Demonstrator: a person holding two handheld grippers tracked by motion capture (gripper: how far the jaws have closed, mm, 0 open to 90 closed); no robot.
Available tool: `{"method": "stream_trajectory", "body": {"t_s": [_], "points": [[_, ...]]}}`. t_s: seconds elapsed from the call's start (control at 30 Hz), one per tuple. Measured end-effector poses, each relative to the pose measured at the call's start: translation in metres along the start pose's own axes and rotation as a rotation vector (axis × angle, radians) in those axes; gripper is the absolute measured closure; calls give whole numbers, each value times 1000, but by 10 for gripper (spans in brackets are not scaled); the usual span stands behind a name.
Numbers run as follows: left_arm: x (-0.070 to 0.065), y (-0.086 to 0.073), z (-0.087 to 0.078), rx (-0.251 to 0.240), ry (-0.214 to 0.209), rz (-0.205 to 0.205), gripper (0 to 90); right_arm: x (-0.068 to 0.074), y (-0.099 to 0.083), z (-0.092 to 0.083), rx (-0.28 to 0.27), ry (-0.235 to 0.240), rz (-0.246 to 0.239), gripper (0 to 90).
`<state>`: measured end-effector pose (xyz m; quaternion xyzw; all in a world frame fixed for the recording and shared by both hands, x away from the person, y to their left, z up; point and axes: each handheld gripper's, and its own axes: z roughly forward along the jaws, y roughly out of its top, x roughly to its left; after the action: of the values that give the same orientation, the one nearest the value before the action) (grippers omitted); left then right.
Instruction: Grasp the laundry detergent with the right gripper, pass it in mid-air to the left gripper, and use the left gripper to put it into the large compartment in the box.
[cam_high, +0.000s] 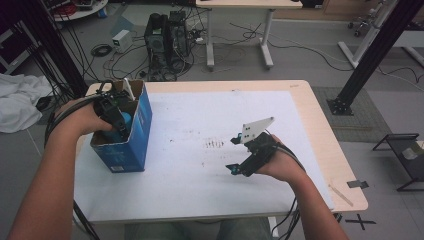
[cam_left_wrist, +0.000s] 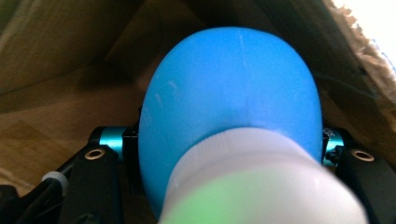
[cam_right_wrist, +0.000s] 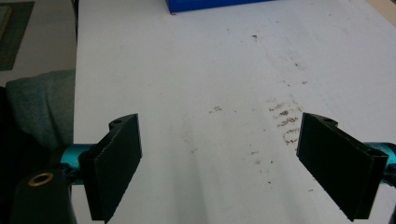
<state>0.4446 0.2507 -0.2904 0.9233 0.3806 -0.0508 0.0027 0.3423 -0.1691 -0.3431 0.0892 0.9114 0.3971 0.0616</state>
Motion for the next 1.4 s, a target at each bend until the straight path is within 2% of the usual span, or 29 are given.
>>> {"method": "stream_trajectory", "body": {"t_s": [0.13, 0.17, 0.23, 0.27, 0.4, 0.5, 0.73, 0.77, 0.83, 0.93, 1.1, 1.13, 1.33, 1.4], "points": [[-2, 1, 0, -5, 7, 1, 338, 1, 0, -1, 1, -2, -3, 132], [-2, 1, -1, 3, 11, 14, 337, 1, 0, -1, 1, -4, -5, 132], [-4, 1, -1, -10, 4, 0, 337, 1, -1, -2, -1, -4, -5, 132], [-3, 1, -2, 5, 6, 21, 337, 1, -1, -2, -5, -5, -6, 132], [-4, 0, -7, -13, 11, 4, 309, 1, -1, -3, -6, -6, -7, 132], [-3, -2, -10, -5, 16, 19, 309, 1, 0, -2, -9, -7, -5, 132], [-6, -4, -15, 0, 18, 21, 291, 0, 1, 0, -10, -4, -6, 132], [-8, -5, -16, -6, 18, 11, 286, -1, 1, -1, -9, 0, -10, 132], [-8, -5, -19, -3, 8, 19, 286, -1, 1, -1, -11, -2, -11, 132], [-9, -6, -24, -5, 24, 23, 286, -1, 2, -2, -10, -5, -12, 132], [-12, -8, -31, 4, 23, 19, 263, -2, 3, -5, -10, -6, -13, 132], [-12, -8, -33, 5, 36, 18, 263, -2, 4, -5, -7, -6, -14, 132], [-17, -12, -50, -19, 40, 6, 263, -4, 7, -10, -3, -10, -19, 132], [-18, -13, -56, -13, 36, 12, 263, -5, 8, -12, -3, -12, -19, 132]]}}
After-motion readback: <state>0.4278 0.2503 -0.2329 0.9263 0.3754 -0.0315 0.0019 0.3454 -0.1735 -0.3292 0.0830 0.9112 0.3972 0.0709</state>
